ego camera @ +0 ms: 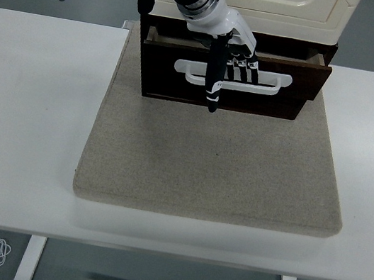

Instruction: Open the drawer under the combination cabinet

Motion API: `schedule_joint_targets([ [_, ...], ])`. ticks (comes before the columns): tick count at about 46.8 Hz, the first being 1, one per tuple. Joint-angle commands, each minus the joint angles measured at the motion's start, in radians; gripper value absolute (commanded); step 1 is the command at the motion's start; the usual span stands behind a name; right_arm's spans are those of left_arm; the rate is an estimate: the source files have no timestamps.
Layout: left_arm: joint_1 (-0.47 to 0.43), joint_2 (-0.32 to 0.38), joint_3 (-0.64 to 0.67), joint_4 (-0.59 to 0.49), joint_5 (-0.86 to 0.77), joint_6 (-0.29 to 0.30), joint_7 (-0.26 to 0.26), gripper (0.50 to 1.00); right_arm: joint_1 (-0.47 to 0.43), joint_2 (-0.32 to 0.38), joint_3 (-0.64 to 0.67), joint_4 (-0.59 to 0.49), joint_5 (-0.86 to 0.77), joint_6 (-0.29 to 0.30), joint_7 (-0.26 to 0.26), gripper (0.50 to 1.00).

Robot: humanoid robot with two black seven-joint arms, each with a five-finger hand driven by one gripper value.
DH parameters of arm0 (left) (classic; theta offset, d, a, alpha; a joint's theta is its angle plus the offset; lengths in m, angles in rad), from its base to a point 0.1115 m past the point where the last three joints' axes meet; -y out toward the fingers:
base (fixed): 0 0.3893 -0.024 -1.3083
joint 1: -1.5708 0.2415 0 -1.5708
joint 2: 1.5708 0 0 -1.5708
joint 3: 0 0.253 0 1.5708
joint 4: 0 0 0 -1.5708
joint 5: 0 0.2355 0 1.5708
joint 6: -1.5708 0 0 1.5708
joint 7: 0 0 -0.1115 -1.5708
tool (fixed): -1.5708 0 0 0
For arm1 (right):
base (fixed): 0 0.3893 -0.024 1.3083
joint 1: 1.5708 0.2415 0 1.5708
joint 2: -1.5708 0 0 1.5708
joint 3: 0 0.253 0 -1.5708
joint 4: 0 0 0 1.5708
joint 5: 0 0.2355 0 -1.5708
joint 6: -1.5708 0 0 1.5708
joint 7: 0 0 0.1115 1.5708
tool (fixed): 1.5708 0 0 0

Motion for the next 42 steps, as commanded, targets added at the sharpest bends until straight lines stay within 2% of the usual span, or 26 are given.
schedule_joint_targets([
  [1, 0.0, 0.0, -0.002, 0.001, -0.001, 0.0, 0.0, 1.0, 0.001, 0.0, 0.0, 0.0, 0.0, 0.0, 0.0, 0.926],
  [23, 0.0, 0.002, -0.051, 0.001, -0.006, 0.0, -0.002, 1.0, 0.0, 0.0, 0.0, 0.0, 0.0, 0.0, 0.0, 0.926],
  [36, 0.002, 0.005, -0.169, 0.001, -0.004, 0.0, -0.003, 1.0, 0.001, 0.0, 0.0, 0.0, 0.0, 0.0, 0.0, 0.926],
  [42, 0.019, 0.006, -0.286, 0.002, 0.0, 0.0, -0.011, 1.0, 0.001, 0.0, 0.0, 0.0, 0.0, 0.0, 0.0, 0.926],
])
